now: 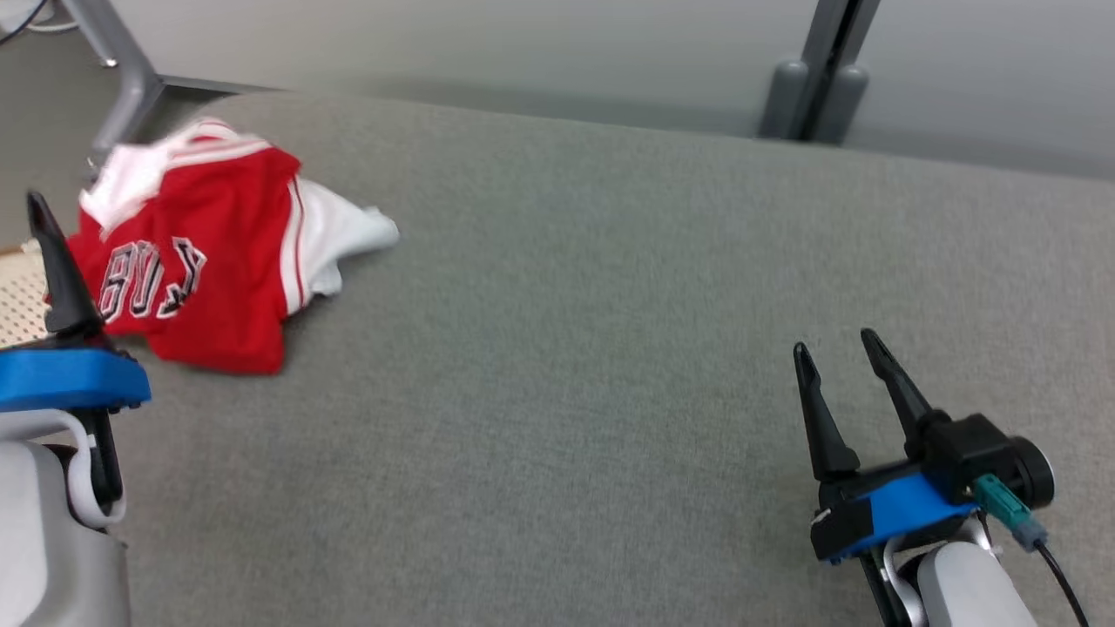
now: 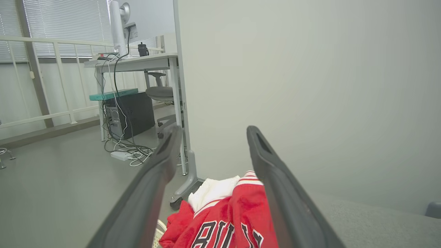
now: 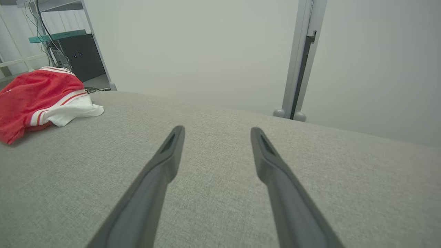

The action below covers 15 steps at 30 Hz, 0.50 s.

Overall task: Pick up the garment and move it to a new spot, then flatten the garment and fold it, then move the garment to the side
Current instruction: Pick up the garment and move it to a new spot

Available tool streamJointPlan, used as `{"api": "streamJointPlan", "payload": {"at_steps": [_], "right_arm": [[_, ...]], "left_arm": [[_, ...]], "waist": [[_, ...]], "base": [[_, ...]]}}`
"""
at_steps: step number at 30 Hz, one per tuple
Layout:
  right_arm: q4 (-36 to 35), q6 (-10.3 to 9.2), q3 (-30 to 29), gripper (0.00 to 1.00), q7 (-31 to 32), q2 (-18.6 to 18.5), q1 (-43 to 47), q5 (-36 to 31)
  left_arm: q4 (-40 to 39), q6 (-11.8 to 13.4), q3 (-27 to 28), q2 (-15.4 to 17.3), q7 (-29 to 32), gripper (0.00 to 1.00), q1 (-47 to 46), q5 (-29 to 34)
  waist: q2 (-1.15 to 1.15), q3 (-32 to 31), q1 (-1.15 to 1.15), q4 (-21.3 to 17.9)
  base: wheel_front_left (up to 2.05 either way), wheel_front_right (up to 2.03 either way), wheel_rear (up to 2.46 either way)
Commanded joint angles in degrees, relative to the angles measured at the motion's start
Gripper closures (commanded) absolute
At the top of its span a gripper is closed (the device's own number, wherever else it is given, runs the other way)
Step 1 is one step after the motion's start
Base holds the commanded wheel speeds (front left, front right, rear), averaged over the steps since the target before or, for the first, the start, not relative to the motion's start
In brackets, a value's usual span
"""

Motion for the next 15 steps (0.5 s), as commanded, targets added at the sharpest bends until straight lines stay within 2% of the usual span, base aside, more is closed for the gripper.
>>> {"api": "streamJointPlan", "payload": {"at_steps": [1, 11, 15], "right_arm": [[-0.74, 0.01, -0.25, 0.0, -0.24, -0.28, -1.07, -0.72], [-7.53, 0.01, -1.4, 0.0, -0.23, -0.28, -4.67, -5.15], [-10.25, 0.01, -2.7, 0.0, -0.23, -0.67, -4.96, -6.52]], "left_arm": [[0.84, -0.4, 0.26, 0.75, -0.15, 0.0, -2.01, -0.13], [10.73, -1.92, 3.57, 7.35, -0.16, 0.0, -15.89, -0.8], [17.76, -2.54, 2.92, 8.49, -0.15, 0.0, -20.15, -0.79]], "waist": [[0.0, 1.15, -0.01, -0.52], [0.0, 10.14, -0.01, -5.57], [0.0, 13.2, -0.01, -6.21]], "base": [[0.0, 0.0, 0.0], [0.0, 0.0, 0.0], [0.0, 0.0, 0.0]]}}
